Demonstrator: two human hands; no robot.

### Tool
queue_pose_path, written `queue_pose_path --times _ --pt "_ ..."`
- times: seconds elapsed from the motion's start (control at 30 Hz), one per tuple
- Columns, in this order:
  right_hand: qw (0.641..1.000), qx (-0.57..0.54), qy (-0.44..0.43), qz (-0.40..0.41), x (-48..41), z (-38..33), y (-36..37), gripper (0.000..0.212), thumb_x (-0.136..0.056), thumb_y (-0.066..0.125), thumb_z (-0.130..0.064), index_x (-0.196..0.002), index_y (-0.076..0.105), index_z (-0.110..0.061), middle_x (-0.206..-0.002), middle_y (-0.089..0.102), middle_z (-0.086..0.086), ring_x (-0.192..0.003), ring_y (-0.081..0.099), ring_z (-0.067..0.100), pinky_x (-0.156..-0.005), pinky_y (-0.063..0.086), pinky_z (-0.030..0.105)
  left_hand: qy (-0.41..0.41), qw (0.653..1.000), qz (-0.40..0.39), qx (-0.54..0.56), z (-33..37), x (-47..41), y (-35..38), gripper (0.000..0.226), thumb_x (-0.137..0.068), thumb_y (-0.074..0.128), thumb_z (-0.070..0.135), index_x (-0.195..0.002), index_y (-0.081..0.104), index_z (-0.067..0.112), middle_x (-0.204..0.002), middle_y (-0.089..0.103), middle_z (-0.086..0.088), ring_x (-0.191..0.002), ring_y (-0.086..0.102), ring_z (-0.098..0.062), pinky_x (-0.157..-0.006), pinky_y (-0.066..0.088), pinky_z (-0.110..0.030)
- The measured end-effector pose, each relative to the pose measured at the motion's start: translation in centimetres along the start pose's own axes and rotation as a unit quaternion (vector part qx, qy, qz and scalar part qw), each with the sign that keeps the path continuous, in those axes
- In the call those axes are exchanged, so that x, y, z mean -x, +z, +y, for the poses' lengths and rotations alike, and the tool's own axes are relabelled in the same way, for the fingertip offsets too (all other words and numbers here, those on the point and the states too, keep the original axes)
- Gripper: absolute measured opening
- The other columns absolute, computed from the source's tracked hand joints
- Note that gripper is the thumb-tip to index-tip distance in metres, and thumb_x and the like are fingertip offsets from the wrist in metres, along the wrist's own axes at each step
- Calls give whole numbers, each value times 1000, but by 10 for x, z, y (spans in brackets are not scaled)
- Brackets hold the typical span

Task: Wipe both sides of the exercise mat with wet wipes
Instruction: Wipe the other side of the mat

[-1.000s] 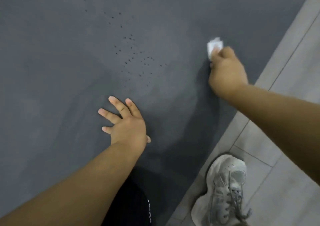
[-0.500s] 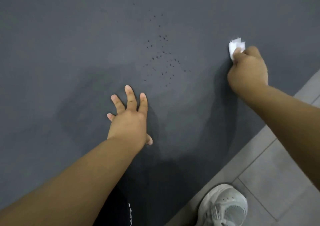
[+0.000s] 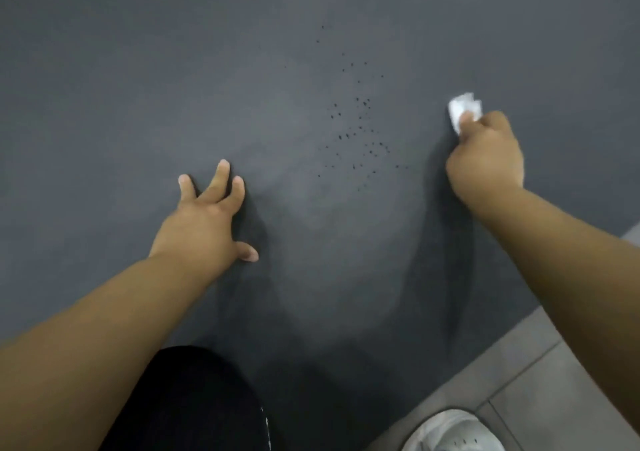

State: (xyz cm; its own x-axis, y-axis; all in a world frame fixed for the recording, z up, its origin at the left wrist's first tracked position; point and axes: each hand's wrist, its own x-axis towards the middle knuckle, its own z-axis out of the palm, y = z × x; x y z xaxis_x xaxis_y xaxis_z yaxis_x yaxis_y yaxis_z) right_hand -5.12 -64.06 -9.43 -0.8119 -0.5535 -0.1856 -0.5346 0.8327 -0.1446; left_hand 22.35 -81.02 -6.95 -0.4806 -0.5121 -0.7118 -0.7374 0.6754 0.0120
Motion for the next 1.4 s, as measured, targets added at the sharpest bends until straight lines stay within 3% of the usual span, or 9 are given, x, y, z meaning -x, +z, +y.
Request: queue_pose_path --times 0.1,0.37,0.5,0.63,0.77,0.9,1.17,1.3,1.4 --pt "998 -6 65 -16 -1 -21 0 47 -83 42 2 -130 42 4 -128 38 20 -100 50 40 -87 40 39 -5 1000 6 -2 1 -4 -1 105 -72 72 52 -149 4 29 -153 -20 18 -141 -7 -32 -85 47 -40" --pt "877 -1 -478 -58 62 -87 34 46 -71 33 -15 -94 73 -9 -82 67 7 -59 60 27 -54 44 26 -10 999 2 38 -2 -4 3 103 -76 71 48 -149 1 33 -152 -20 21 -142 -15 -29 -92 45 -42" --pt "984 40 -169 28 -22 -42 7 53 -82 41 -3 -134 50 -11 -125 53 17 -105 55 40 -89 48 44 -11 999 7 47 -2 -3 5 102 -77 70 46 -149 -1 32 -152 -21 20 -142 -17 -30 -97 43 -42" --pt "999 36 12 -14 -47 -52 -5 55 -86 44 -2 -140 35 -5 -133 39 22 -117 45 41 -99 37 41 -9 998 11 59 -2 -5 7 104 -76 72 46 -149 -1 33 -152 -21 21 -142 -18 -30 -99 42 -41" --pt "957 -55 -275 -70 18 -114 36 57 -77 43 3 -133 50 -4 -137 48 14 -119 50 35 -103 38 34 -2 993 21 115 -6 -1 3 106 -72 76 43 -149 5 35 -153 -15 24 -143 -17 -22 -100 41 -40" --pt "859 -5 -507 -78 46 -130 42 46 -64 36 -13 -92 72 -7 -81 65 7 -60 59 26 -51 42 25 -30 984 67 164 -25 5 -1 113 -65 83 40 -150 10 29 -156 -7 19 -145 -2 -12 -113 26 -37" --pt "997 64 -16 -38 -62 -102 2 51 -87 45 1 -137 36 1 -133 37 20 -116 43 39 -95 38 39 -62 990 40 121 -36 -4 -1 120 -62 79 51 -150 2 24 -154 -19 14 -143 -17 -21 -114 22 -46" --pt "968 -4 -239 -75 -8 -152 35 53 -88 42 -5 -141 38 -6 -143 36 10 -123 42 34 -101 37 37 -61 987 41 144 -40 -4 0 119 -62 80 49 -150 3 28 -154 -18 17 -143 -17 -20 -115 19 -45" --pt "861 20 -481 -163 58 -187 44 44 -92 38 -12 -136 43 -10 -137 41 5 -115 46 28 -86 39 34 -57 986 44 150 -42 -6 0 120 -59 83 46 -150 8 27 -155 -14 16 -144 -15 -18 -117 16 -45"
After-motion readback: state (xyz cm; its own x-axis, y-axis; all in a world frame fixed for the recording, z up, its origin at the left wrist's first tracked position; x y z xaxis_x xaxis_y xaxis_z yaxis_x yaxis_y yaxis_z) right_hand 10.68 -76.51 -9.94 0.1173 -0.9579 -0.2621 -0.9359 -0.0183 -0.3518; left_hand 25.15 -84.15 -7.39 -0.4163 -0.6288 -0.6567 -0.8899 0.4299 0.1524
